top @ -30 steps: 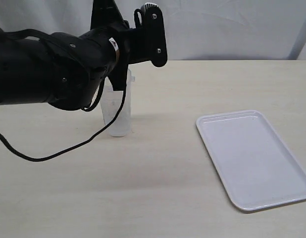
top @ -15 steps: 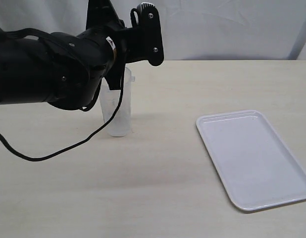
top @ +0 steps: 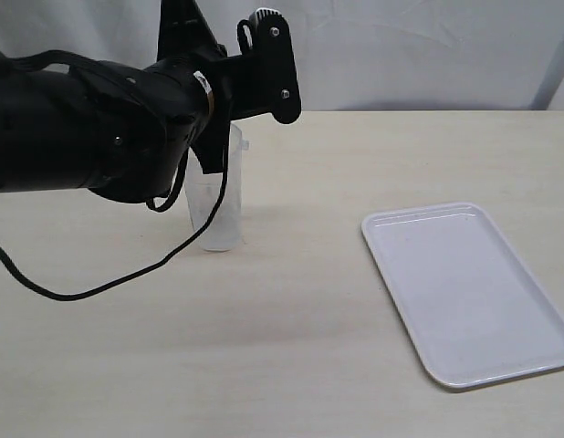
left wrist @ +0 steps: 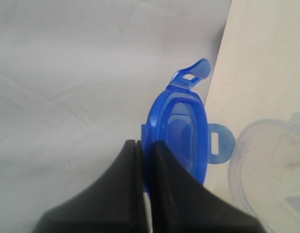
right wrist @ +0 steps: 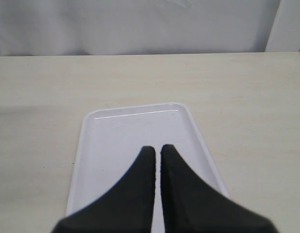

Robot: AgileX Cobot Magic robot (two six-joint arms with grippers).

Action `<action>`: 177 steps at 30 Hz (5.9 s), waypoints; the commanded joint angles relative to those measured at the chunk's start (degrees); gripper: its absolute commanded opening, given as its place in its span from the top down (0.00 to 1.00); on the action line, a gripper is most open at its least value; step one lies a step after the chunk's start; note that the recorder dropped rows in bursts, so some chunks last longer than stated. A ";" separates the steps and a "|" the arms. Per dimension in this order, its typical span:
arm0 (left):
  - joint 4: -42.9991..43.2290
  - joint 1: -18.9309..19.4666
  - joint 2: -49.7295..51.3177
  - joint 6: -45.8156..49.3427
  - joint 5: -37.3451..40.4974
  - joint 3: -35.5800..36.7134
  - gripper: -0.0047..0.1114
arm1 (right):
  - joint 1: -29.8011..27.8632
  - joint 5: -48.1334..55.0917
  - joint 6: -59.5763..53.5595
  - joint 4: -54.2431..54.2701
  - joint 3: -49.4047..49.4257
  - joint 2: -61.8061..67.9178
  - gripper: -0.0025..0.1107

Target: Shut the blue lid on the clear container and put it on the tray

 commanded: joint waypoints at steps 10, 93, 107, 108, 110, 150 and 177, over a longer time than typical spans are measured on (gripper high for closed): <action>-1.72 -0.29 -0.67 1.23 -1.04 4.14 0.96 | 0.04 -0.10 0.04 0.02 0.07 -0.23 0.94; -0.98 -2.54 -2.28 -8.62 -5.97 12.08 0.96 | 0.04 -0.10 0.04 0.02 0.07 -0.23 0.94; -2.24 -2.54 -4.64 -7.70 -5.87 12.08 0.96 | 0.04 -0.10 0.04 0.02 0.07 -0.23 0.94; -2.37 -2.54 -4.64 -7.70 -5.86 12.08 0.96 | 0.04 -0.10 0.04 0.02 0.07 -0.23 0.94; -2.76 -2.54 -4.64 -7.26 -5.86 12.08 0.96 | 0.04 -0.10 0.04 0.02 0.07 -0.23 0.94; -10.47 -2.54 -3.72 8.49 -8.64 12.08 0.96 | 0.04 -0.10 0.04 0.02 0.07 -0.23 0.94; -13.10 -0.78 -3.72 3.30 -3.75 12.08 0.60 | 0.04 -0.10 0.04 0.02 0.07 -0.23 0.94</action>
